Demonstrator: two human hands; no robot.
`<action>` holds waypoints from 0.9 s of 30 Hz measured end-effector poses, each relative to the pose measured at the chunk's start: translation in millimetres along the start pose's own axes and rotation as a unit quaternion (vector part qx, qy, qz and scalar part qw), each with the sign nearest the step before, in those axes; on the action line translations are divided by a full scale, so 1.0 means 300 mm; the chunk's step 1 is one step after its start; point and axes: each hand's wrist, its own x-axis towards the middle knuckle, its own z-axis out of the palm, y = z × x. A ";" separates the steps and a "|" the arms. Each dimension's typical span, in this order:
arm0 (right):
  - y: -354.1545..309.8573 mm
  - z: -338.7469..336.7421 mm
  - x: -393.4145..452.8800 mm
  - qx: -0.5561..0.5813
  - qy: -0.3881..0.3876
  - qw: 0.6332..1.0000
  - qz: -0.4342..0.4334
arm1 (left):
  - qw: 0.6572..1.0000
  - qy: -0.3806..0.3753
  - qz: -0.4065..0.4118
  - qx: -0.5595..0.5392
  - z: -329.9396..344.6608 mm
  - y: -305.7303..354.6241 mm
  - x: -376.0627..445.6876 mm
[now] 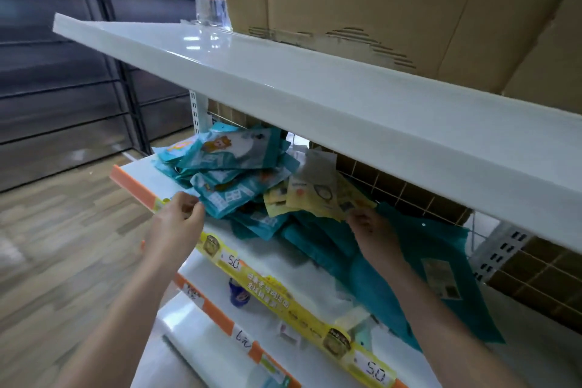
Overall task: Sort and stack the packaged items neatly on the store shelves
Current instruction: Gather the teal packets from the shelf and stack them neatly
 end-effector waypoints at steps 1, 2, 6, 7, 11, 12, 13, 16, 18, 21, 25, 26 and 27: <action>-0.016 0.008 0.024 0.002 0.010 1.000 -0.002 | 1.000 0.004 -0.003 0.002 0.000 -0.002 0.026; -0.032 0.016 0.045 0.005 0.021 1.000 -0.005 | 1.000 0.007 -0.003 0.008 0.003 -0.003 0.055; -0.086 0.052 0.114 -0.022 0.037 0.999 -0.011 | 0.999 0.009 0.015 0.047 0.022 -0.005 0.191; -0.101 0.066 0.130 -0.030 0.032 0.999 -0.005 | 0.998 0.007 0.021 0.062 0.028 -0.003 0.233; -0.146 0.110 0.170 -0.059 0.026 0.997 0.048 | 0.992 -0.018 0.042 0.115 0.062 -0.002 0.403; -0.154 0.122 0.179 -0.070 0.028 0.995 0.062 | 0.991 -0.027 0.046 0.126 0.073 -0.006 0.447; -0.160 0.135 0.189 -0.080 0.033 0.993 0.079 | 0.989 -0.034 0.050 0.136 0.084 -0.014 0.491; -0.191 0.177 0.218 -0.108 0.051 0.983 0.139 | 0.987 -0.057 0.059 0.137 0.114 -0.039 0.620; -0.214 0.218 0.232 -0.116 0.070 0.973 0.188 | 0.981 -0.095 0.078 0.152 0.128 -0.055 0.710; -0.249 0.285 0.232 -0.098 0.089 0.963 0.235 | 0.963 -0.154 0.124 0.181 0.129 -0.078 0.828; -0.295 0.362 0.232 -0.101 0.119 0.942 0.296 | 0.949 -0.235 0.164 0.130 0.150 -0.107 0.975; -0.308 0.379 0.232 -0.073 0.136 0.942 0.298 | 0.950 -0.259 0.150 0.091 0.160 -0.110 0.998; -0.324 0.394 0.232 -0.044 0.158 0.941 0.297 | 0.948 -0.285 0.131 0.051 0.172 -0.112 1.015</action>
